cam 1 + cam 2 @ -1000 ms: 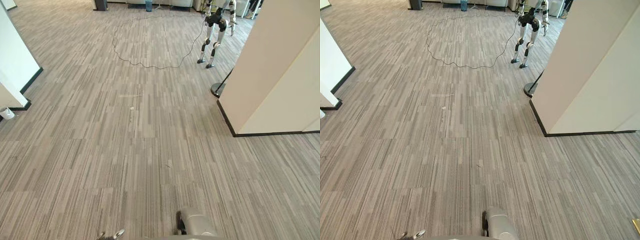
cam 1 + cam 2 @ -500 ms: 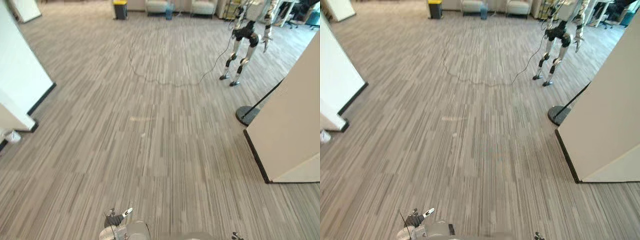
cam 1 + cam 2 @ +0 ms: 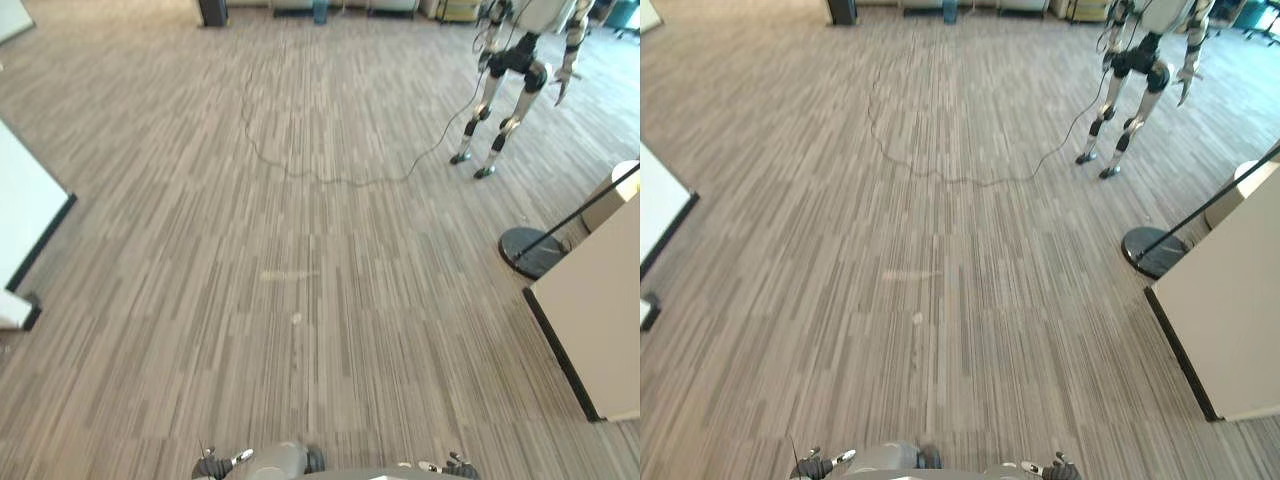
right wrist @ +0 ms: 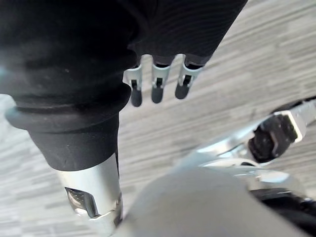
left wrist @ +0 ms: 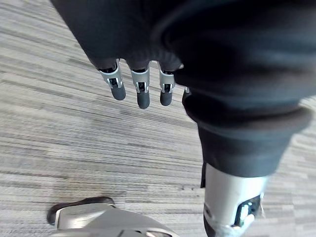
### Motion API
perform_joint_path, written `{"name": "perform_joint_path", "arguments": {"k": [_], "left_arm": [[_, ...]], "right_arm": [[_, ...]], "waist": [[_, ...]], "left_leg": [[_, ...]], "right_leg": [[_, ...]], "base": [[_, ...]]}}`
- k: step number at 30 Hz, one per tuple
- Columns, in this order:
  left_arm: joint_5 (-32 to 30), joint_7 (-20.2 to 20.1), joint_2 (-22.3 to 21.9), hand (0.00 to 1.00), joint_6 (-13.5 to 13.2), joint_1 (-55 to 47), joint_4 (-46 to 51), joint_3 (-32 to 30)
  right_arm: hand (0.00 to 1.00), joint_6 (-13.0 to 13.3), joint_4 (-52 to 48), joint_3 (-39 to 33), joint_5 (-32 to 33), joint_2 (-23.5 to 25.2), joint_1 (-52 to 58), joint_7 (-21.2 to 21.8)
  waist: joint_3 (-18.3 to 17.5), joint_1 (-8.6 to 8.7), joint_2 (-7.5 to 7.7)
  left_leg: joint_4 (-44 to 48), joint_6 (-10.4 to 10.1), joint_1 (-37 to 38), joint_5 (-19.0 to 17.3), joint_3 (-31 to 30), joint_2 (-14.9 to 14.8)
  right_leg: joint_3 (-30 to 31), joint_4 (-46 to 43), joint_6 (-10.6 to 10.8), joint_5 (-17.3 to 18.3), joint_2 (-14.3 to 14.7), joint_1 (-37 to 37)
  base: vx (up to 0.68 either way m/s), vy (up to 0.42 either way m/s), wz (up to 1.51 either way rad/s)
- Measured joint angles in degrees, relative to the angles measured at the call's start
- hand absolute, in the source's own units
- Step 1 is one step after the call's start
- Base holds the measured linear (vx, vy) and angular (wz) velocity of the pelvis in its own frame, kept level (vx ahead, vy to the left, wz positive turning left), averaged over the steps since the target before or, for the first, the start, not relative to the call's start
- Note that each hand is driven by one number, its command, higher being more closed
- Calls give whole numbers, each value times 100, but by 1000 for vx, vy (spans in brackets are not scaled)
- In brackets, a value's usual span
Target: Organize washtable
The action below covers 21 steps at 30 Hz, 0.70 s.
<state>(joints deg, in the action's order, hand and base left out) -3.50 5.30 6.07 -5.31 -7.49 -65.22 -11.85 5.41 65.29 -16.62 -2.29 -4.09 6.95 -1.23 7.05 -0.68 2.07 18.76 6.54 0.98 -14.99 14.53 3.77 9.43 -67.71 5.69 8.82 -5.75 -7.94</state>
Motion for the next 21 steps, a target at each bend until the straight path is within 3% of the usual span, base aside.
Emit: {"name": "perform_joint_path", "arguments": {"k": [1,2,3,5,6,7,8,9,10,11,12,13,15,17,20,21], "left_arm": [[-23,-16,0,0,5,2,-12,69],[-128,-31,-18,0,8,27,2,79],[-177,-31,-26,0,7,39,16,19],[-180,-23,-68,0,13,78,34,-54],[-182,-25,-117,0,8,95,66,-184],[-183,-20,-143,0,7,61,71,-264],[-190,-31,-137,0,10,11,110,-336],[-197,-21,-122,0,-2,-8,257,-486],[-209,-13,-269,0,5,39,297,-661],[-209,-4,-373,0,1,37,316,-711],[-202,4,-497,0,4,22,388,-882],[-187,5,-523,0,7,-12,404,-910],[-180,9,-489,0,3,0,438,-899],[-178,24,-410,0,-19,-21,572,-889],[-160,125,-411,0,-20,-18,588,-845],[-153,138,-410,0,-23,17,513,-823]], "right_arm": [[0,5,-50,-39,-7,-11,11,11],[0,-4,-157,-68,-6,21,74,11],[0,0,-252,-88,-10,50,111,12],[0,-10,-396,-93,-12,70,158,5],[0,-25,-426,-89,-16,78,240,0],[0,-76,-416,-71,-34,90,317,0],[0,-112,-408,-7,-56,105,379,-4],[0,-168,-397,92,-54,163,471,-33],[0,-178,-448,123,-60,67,545,-27],[0,-187,-497,193,-68,-31,548,-19],[0,-193,-619,271,-77,-147,526,-39],[0,-197,-592,317,-84,-207,459,-88],[0,-199,-591,295,-66,-144,358,-120],[0,-157,-605,275,-47,-31,267,-134],[0,-142,-587,119,-48,25,53,-140],[0,-133,-530,118,-51,10,-25,-138]], "waist": [[29,3,-57],[39,83,-88],[45,135,-76],[27,161,-124],[13,161,-157],[5,154,-166],[3,161,-120],[12,222,17],[10,271,-140],[11,222,-286],[46,94,-462],[44,81,-529],[85,62,-383],[79,-35,-174],[70,-40,-162],[47,-39,-196]], "left_leg": [[-210,-32,297,-21,-4,-8],[-533,-102,767,-94,14,-69],[-661,-157,963,-158,-11,-81],[-792,-253,1196,-306,-42,-137],[-846,-381,1350,-447,-59,-189],[-801,-604,1531,-586,-75,-267],[-593,-675,1545,-626,-104,-285],[552,-774,1233,-682,-260,-357],[2327,-976,584,-422,-447,-697],[3107,-1029,248,-7,-505,-897],[4283,-1056,-261,429,-530,-1322],[4729,-1030,-609,372,-525,-1664],[4338,-976,-788,319,-433,-1863],[2864,-1106,-823,233,-337,-2089],[915,-1165,-733,260,-832,-2042],[250,-1362,-717,389,-1261,-1922]], "right_leg": [[-226,82,-91,220,60,-183],[-818,623,-244,562,162,-653],[-1154,1077,-279,644,192,-931],[-1726,2330,-304,605,217,-1192],[-2042,3508,-417,373,297,-1259],[-2069,4102,-563,160,466,-1283],[-2030,4193,-680,79,481,-1239],[-1972,4186,-979,-555,437,-1050],[-2049,4069,-1057,-535,521,-813],[-2053,4077,-1082,-393,643,-697],[-2005,4136,-1168,-223,860,-457],[-1980,4300,-1205,-133,983,-142],[-1831,4593,-1199,-134,977,291],[-1480,5016,-1033,-142,912,806],[-1039,5074,-775,11,866,923],[-821,5073,-652,85,857,900]], "base": [[375,166,-22],[448,157,-5],[452,127,8],[421,48,11],[656,20,18],[703,8,26],[676,-53,55],[721,-90,71],[706,-99,57],[672,-65,-4],[621,-15,-43],[614,-8,-46],[567,-28,-32],[534,-9,-56],[351,168,-74],[273,328,-98]]}}
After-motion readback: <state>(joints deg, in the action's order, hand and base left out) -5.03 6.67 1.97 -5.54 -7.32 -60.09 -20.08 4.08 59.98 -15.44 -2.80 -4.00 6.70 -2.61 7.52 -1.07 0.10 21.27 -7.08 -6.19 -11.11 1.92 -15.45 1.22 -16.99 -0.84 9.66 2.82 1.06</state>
